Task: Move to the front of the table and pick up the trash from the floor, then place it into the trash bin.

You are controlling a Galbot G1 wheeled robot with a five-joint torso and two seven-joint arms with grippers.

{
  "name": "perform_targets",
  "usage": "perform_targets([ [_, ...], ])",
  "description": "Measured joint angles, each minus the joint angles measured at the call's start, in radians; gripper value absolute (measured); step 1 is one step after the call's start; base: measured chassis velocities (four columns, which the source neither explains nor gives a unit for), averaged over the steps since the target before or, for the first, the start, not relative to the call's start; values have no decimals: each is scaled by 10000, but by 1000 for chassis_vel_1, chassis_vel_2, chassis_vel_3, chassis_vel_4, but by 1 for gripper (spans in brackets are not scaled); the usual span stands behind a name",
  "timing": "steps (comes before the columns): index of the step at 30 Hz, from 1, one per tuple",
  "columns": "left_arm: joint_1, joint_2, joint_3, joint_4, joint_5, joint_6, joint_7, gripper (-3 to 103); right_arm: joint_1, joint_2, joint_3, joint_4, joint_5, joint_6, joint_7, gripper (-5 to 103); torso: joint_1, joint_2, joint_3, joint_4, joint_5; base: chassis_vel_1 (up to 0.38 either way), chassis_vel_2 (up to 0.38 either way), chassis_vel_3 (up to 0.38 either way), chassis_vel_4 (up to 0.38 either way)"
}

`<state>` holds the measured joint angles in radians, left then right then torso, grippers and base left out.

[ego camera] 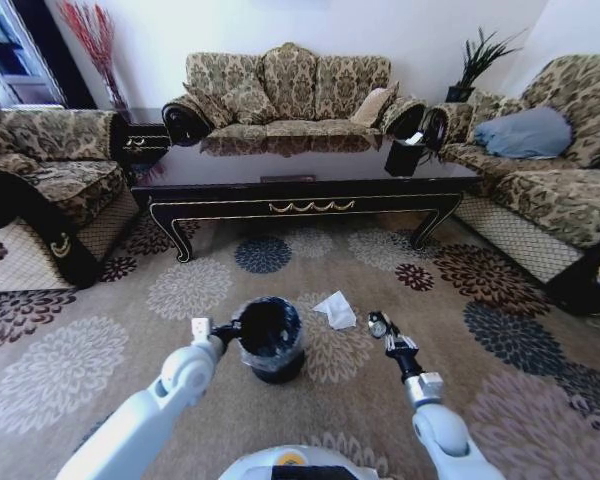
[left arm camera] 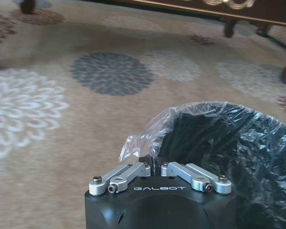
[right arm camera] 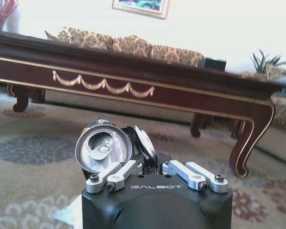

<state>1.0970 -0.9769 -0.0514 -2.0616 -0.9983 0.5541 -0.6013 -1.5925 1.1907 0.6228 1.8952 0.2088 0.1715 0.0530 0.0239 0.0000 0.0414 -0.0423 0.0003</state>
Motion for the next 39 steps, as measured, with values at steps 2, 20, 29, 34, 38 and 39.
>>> perform_targets([
  [2,-31,-115,133,-13,33,47,-54,4,-258,22,91,353,0,-36,5,14,0,0,0,-1,0,0,0,0,0],
  [20,-573,-1420,1940,304,744,429,-701,4,-2210,932,-517,2462,-1511,223,-81,14,0,0,0,0,-3,0,0,0,0],
  [29,-777,-1681,2590,274,836,568,-866,4,-2404,1053,-967,2208,-2091,487,-159,14,0,0,0,0,-2,0,0,0,0],
  [34,-840,-1799,2636,450,898,570,-893,4,-2477,1035,-1169,2210,-2290,497,-179,14,0,0,1,0,-2,0,0,0,0],
  [38,-865,-1843,2663,468,898,581,-908,4,-2464,954,-1187,2130,-2326,518,-180,14,0,0,1,0,-2,0,0,0,0],
  [39,-865,-1820,2666,464,889,581,-906,4,-2467,950,-1206,2144,-2326,519,-180,14,0,0,1,-1,-3,0,0,0,0],
])
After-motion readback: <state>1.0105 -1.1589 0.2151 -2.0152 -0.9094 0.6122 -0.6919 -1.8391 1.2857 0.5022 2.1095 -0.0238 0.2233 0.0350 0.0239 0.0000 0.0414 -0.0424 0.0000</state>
